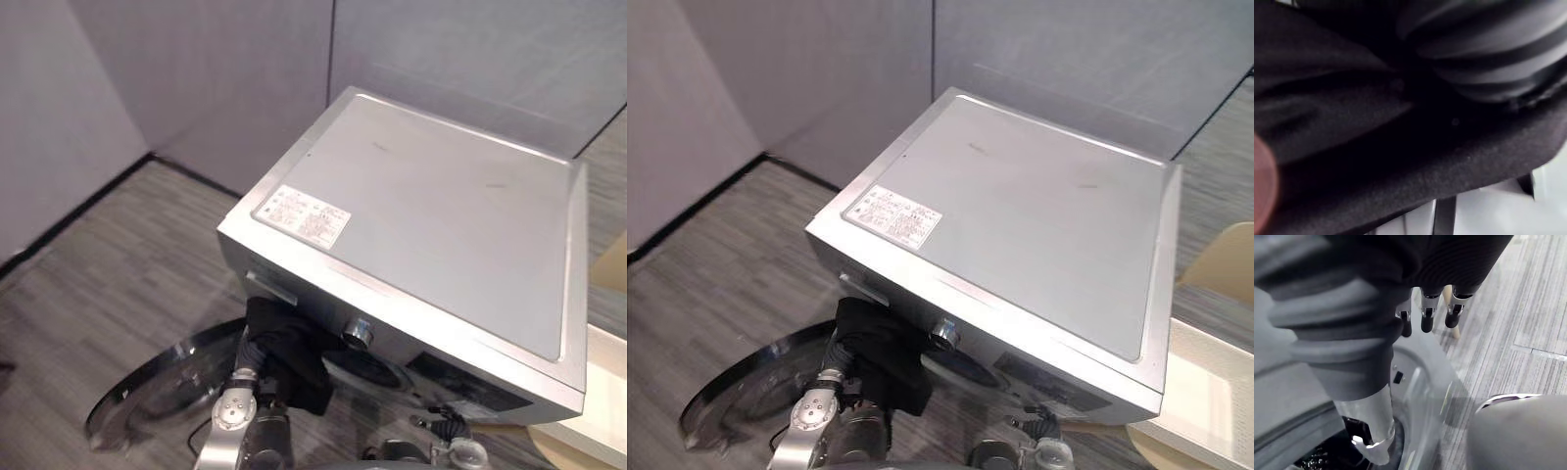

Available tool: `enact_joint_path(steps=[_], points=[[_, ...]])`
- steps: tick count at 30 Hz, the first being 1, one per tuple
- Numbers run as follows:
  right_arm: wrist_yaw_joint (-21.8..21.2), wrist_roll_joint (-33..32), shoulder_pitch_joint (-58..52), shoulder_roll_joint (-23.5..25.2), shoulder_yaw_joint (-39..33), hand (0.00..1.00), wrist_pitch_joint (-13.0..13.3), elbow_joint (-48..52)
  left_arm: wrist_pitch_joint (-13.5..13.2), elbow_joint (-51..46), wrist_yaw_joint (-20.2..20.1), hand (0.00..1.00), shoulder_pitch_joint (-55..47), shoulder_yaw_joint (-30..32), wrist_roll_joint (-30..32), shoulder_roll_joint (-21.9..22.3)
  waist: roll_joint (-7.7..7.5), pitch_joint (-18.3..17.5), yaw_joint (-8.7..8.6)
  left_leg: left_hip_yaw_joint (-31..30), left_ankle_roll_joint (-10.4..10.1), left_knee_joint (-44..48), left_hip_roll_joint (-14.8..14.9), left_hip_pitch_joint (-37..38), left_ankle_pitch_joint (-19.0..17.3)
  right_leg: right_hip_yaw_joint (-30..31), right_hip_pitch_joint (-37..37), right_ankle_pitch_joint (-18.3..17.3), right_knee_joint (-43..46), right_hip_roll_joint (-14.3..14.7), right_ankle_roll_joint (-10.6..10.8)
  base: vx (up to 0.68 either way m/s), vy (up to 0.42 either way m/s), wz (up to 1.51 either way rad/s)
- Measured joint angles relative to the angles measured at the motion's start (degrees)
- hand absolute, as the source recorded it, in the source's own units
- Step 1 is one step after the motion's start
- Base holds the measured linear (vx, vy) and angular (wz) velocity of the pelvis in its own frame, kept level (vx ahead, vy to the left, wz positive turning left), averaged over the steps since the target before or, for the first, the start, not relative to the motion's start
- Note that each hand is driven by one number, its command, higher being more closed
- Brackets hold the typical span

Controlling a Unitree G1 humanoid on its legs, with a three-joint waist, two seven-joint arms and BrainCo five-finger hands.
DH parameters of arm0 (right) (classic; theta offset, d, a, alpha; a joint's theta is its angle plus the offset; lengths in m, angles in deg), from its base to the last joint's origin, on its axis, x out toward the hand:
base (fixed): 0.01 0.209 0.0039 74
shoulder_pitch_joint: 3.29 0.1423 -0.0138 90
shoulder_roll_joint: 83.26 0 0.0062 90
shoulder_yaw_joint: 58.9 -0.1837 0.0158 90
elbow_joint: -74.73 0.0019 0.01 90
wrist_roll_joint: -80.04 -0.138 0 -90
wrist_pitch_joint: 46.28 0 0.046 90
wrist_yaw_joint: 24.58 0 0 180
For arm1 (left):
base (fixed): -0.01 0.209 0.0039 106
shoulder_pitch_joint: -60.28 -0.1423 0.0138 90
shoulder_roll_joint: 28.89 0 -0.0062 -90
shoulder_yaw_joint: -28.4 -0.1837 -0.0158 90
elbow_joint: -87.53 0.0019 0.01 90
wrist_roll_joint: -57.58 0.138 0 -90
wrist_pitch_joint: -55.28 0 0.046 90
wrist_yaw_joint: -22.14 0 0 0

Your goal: Pick up the laundry basket with both hands and put the clothes into the washing machine.

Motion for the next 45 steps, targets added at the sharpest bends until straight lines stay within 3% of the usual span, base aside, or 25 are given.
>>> enact_joint_path(steps=[4,5,7,11,13,19,20,22,25,27,28,32,40,41,45], points=[[0.4,0.0,-0.1,0.8,0.4,0.0,0.3,1.3,0.0,-2.3,0.1,1.0,-1.9,0.0,0.0,0.1,0.53,0.6,0.44,5.9,1.8,0.7,0.0,3.7,-3.6,4.8,-1.4,1.9,3.3,-1.7,0.6,0.05,0.195,-0.61],[0.4,0.0,0.2,0.9,0.5,0.0,0.3,1.3,0.0,-2.4,0.1,1.0,-2.0,0.1,0.0,0.1,0.22,0.5,0.56,7.3,1.9,1.0,0.4,4.0,-4.1,5.6,-2.2,2.1,4.2,-1.8,1.0,-0.05,0.087,-0.84],[0.5,0.0,0.6,0.9,0.4,0.0,0.2,1.6,0.0,-2.4,0.1,1.0,-2.3,0.3,-0.1,0.3,0.97,1.0,0.77,10.2,1.9,2.4,1.8,4.8,-5.7,5.3,-3.7,2.2,5.7,-2.0,1.2,-0.06,0.071,-0.95],[0.6,-0.1,1.7,0.4,0.1,0.0,0.1,1.7,0.7,-2.3,0.8,1.0,-2.9,2.1,-1.2,0.5,2.03,1.8,0.41,15.1,1.4,5.6,5.0,5.1,-8.0,-3.9,-6.9,2.2,9.8,-4.9,1.2,-0.06,0.001,-0.73],[0.7,-0.1,2.9,-0.5,0.0,0.0,0.1,1.8,0.7,-2.4,1.3,1.0,-1.8,2.3,-2.4,1.0,2.98,3.1,0.48,15.3,1.5,10.4,6.8,2.7,-9.6,-4.3,-9.9,1.3,14.7,-5.1,0.6,-0.1,-0.036,-0.32],[3.1,-2.8,7.3,-0.9,0.1,0.0,0.2,5.9,0.7,-2.6,4.9,1.0,7.1,2.0,-5.7,2.6,2.42,9.8,0.33,13.1,2.7,32.0,9.9,-12.2,-17.9,-2.8,-25.2,-10.9,36.3,-9.4,0.5,-0.2,-0.105,-0.05],[5.0,-4.7,9.6,-0.7,-0.2,0.0,1.1,9.3,0.5,-2.7,7.8,1.0,12.7,1.5,-7.3,3.6,1.51,12.6,0.23,9.9,2.9,42.7,11.6,-23.9,-19.6,-2.1,-35.7,-15.2,47.8,-10.5,-1.1,-0.38,-0.185,0.16],[6.1,-5.1,10.3,-0.5,-0.3,0.0,1.4,11.0,0.4,-2.7,9.4,1.0,14.8,1.5,-7.3,3.6,1.1,12.8,0.45,8.7,2.8,46.6,12.3,-29.9,-20.0,-1.2,-41.6,-15.9,51.9,-10.6,-1.4,-0.2,-0.1,0.06],[7.2,-6.8,12.0,-0.6,-2.5,0.0,1.6,12.2,0.4,-2.3,10.6,1.0,16.5,1.8,-7.6,4.0,0.77,15.9,0.21,8.1,2.7,49.8,12.6,-32.1,-20.5,-0.5,-44.6,-16.4,55.2,-10.6,-1.8,-0.07,-0.016,-0.11],[8.5,-8.1,12.3,-1.1,-2.5,0.0,2.8,16.4,-0.6,-4.6,12.4,1.0,20.3,1.5,-8.6,4.9,1.41,14.5,0.37,6.3,3.3,55.3,13.7,-42.7,-21.4,1.4,-54.8,-16.9,60.3,-9.5,-1.9,-0.12,-0.011,-0.16],[9.4,-9.4,13.4,-1.3,-2.8,0.0,4.1,19.0,-1.2,-4.7,13.3,1.0,24.0,1.3,-9.1,4.7,0.73,14.4,0.24,6.0,3.2,58.5,13.7,-48.9,-22.0,2.5,-61.4,-17.4,63.8,-9.4,-1.9,-0.11,-0.008,-0.17],[11.2,-11.4,15.4,-3.1,-3.9,0.0,5.0,24.4,-0.2,-3.0,16.3,1.0,33.2,-0.5,-10.3,4.7,0.16,15.2,-1.06,4.0,4.2,69.4,14.6,-58.6,-24.2,5.8,-72.0,-19.2,74.6,-9.1,-2.3,-0.07,-0.018,-0.13],[11.6,-11.0,8.1,-0.5,0.5,0.0,5.6,44.5,0.6,-2.9,18.9,1.0,49.2,-0.9,-11.2,0.7,-0.71,15.8,-4.48,-0.3,3.5,80.3,15.5,-70.4,-25.9,8.3,-83.1,-20.4,85.0,-7.7,-2.5,-0.06,-0.067,-0.08],[11.0,-11.0,6.5,0.1,0.8,0.0,6.4,47.6,1.3,-2.5,19.3,1.0,54.1,-2.2,-11.1,-1.5,-1.29,16.1,-4.79,-0.6,3.5,81.7,15.4,-72.4,-25.9,8.9,-85.4,-20.5,86.4,-7.5,-2.6,-0.09,-0.076,-0.07],[9.0,-11.0,6.0,0.4,1.3,0.0,6.8,48.9,1.7,-0.6,21.1,1.0,63.1,-4.4,-10.5,-5.7,-1.68,16.3,-6.02,-1.5,3.5,83.0,15.4,-73.8,-25.9,8.7,-86.3,-20.3,87.3,-7.1,-2.9,-0.02,-0.033,-0.04]])
